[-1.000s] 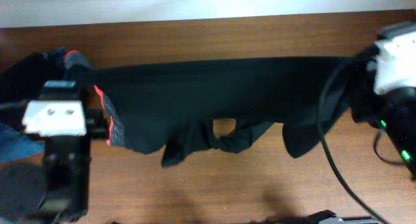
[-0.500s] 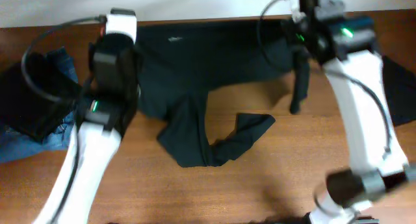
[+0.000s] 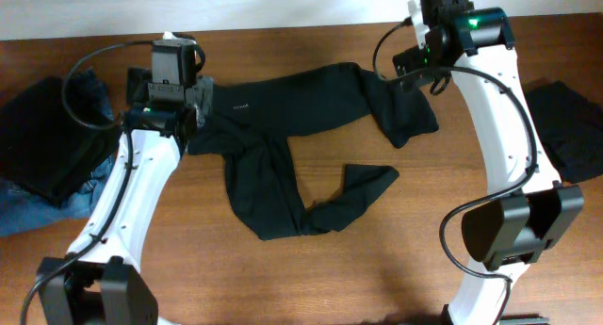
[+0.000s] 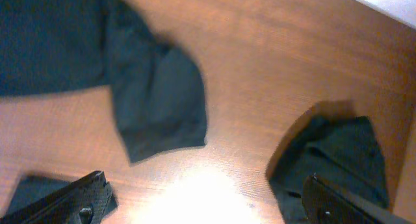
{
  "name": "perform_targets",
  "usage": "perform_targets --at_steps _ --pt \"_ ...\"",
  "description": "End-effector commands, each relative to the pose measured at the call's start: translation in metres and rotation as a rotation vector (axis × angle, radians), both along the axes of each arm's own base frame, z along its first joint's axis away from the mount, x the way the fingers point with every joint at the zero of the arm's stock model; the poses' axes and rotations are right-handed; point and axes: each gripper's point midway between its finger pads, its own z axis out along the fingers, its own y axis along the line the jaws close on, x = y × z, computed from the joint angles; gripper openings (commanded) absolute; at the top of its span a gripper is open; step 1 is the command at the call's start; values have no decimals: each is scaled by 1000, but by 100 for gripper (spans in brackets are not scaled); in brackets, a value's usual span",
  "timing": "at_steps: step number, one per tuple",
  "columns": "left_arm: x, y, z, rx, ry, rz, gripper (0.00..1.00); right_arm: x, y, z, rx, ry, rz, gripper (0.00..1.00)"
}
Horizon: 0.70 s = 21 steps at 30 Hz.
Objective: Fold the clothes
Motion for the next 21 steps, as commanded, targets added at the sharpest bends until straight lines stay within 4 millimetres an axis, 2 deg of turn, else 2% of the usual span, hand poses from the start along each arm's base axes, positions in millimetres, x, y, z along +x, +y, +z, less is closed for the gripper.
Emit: perform_targets --at_steps 1,4,6,14,18,21 --pt "-11 -22 5 -103 38 -92 99 -12 24 -14 63 81 194 99" --pt "-23 -40 -11 -179 123 -168 99 -15 25 -35 51 122 246 99" --pt "-29 -45 -16 -208 154 -177 99 -16 25 -53 39 145 271 99" --pt "-45 -42 -30 -228 227 -138 99 -31 18 -139 23 227 306 99" --pt "-45 -42 -31 -228 229 -138 99 -39 18 -169 28 237 307 99" --pt "-45 -42 -31 -228 229 -138 99 -43 18 -184 27 235 308 99"
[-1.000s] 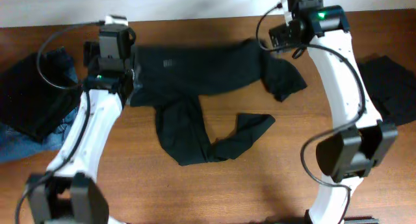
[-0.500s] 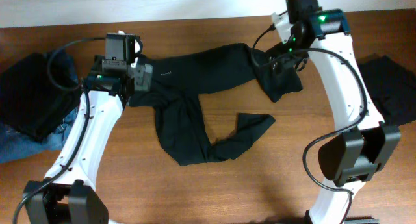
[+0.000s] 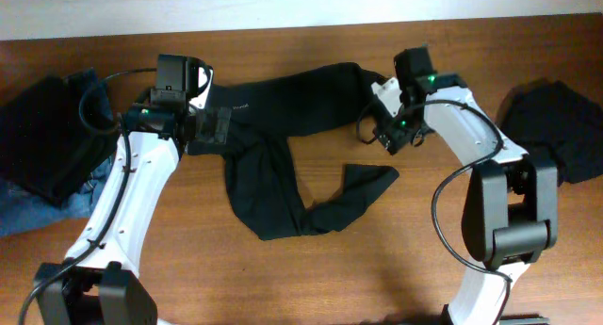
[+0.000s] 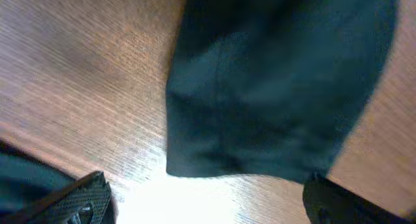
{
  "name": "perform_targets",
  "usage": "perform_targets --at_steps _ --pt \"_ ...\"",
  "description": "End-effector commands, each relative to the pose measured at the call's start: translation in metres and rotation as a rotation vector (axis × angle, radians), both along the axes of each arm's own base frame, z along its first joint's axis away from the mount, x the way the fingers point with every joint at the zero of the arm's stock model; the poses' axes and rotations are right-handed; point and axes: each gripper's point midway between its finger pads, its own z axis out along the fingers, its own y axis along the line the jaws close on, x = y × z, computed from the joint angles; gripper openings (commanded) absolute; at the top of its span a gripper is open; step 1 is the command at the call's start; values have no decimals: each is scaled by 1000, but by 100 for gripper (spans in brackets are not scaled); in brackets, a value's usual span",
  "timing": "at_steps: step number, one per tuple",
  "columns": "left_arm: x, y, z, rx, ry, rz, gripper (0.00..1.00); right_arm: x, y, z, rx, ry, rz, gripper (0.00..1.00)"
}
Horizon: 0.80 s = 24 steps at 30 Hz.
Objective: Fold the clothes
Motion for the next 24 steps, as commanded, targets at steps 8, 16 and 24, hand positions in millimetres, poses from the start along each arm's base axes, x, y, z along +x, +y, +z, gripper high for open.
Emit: perform_targets --at_steps 8,16,24 --pt "1 -4 13 -29 -32 2 99 -8 0 -23 21 -10 4 77" --pt "1 -4 13 -29 -32 2 99 -13 0 -32 21 14 5 75" --pt "1 -4 13 -29 -32 2 99 -13 0 -45 27 30 -29 20"
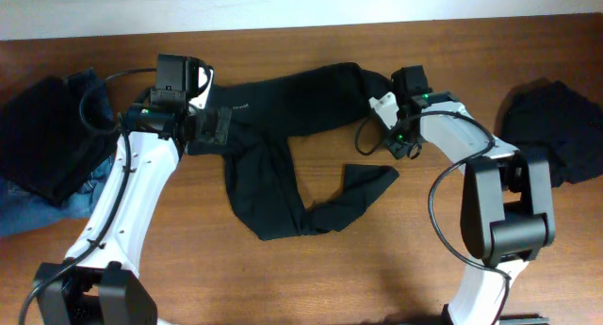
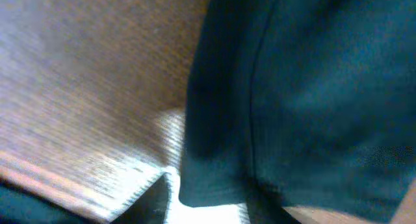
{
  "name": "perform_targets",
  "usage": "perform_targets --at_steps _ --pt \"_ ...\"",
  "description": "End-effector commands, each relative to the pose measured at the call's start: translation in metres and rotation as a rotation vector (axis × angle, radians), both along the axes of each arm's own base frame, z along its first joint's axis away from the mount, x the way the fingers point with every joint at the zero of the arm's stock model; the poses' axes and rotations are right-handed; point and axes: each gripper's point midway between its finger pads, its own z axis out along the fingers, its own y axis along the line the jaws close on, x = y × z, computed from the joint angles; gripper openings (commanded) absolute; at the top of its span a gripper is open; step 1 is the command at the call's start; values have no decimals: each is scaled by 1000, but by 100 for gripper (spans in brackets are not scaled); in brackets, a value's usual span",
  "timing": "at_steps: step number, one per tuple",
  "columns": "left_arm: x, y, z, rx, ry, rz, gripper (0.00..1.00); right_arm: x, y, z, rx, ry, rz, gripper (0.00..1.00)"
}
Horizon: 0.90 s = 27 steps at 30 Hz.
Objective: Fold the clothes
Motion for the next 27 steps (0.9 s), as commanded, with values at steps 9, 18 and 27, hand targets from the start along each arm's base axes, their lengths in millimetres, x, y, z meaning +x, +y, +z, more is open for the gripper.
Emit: perform_targets --at_steps 9,18,27 --pt "1 -3 13 -23 -34 6 99 3 0 35 42 -44 -131 4" --pt "1 -3 13 -23 -35 6 99 31 -6 208 102 -430 -201 4" --pt "0 -3 13 -23 -29 6 99 54 -120 164 101 -438 -706 20"
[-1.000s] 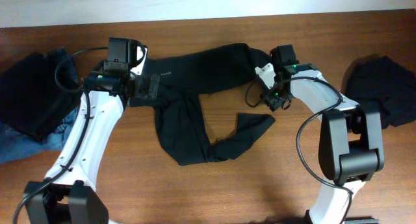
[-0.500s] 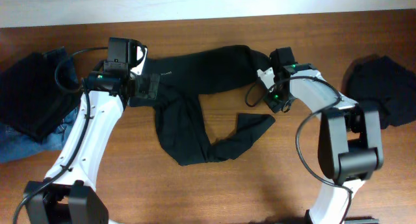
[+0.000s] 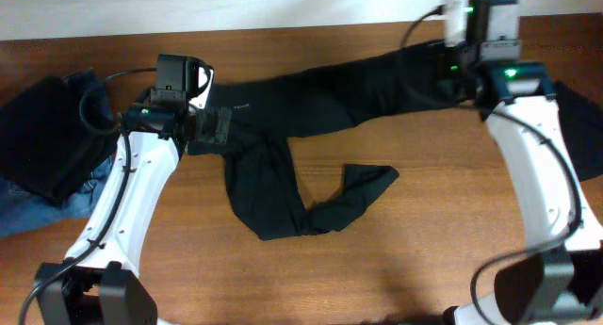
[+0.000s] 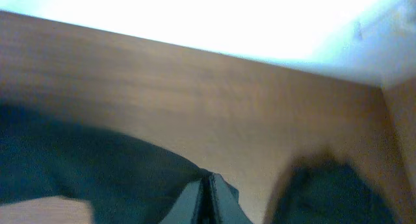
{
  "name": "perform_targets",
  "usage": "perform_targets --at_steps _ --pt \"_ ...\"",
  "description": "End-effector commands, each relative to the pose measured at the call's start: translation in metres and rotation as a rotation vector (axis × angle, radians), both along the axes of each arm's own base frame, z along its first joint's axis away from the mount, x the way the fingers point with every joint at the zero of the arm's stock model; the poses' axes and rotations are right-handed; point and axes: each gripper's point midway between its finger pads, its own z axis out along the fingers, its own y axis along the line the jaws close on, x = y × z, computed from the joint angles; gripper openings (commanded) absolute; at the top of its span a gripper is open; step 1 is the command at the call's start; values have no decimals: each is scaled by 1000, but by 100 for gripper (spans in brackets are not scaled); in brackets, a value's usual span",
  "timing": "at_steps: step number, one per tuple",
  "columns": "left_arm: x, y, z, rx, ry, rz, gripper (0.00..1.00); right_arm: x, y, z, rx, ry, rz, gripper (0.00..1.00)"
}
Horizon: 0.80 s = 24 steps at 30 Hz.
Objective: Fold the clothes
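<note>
A black garment (image 3: 311, 104) lies across the wooden table. Its upper part is stretched in a long band from left to right, and a lower part is bunched and twisted towards the front (image 3: 311, 212). At the band's left end my left gripper (image 3: 213, 127) sits on the cloth and looks shut on it. My right gripper (image 3: 452, 78) holds the band's right end near the back edge. In the right wrist view the right gripper (image 4: 208, 185) has its jaws pressed together on black cloth (image 4: 97, 172).
A heap of dark clothes (image 3: 42, 137) over blue denim (image 3: 24, 212) lies at the far left. Another black garment (image 3: 577, 127) lies at the right edge, seen as a dark mass (image 4: 328, 191) in the right wrist view. The table's back edge (image 3: 311, 28) meets a white wall.
My right gripper was low over the folded-back end of the band right of centre. It is now shut on that end, farther right and back, and the band lies stretched out. The left arm has not moved.
At first my right gripper was open above the folded end and my left was by the garment's left end. Then the left was on the cloth and the right was down at the fold. The right then reached the fold's edge, and now holds it pulled out straight.
</note>
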Motion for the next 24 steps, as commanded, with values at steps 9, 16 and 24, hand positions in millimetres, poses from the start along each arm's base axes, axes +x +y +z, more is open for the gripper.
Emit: perform_targets --at_steps 9,16,24 --pt "-4 -2 10 -19 -12 6 99 -46 -87 -171 206 463 -395 63" --pt "-5 -2 9 -18 -3 6 99 -41 -60 -159 208 465 -227 63" --pt "-6 -2 9 -18 -1 6 99 -18 -64 -153 195 372 -217 64"
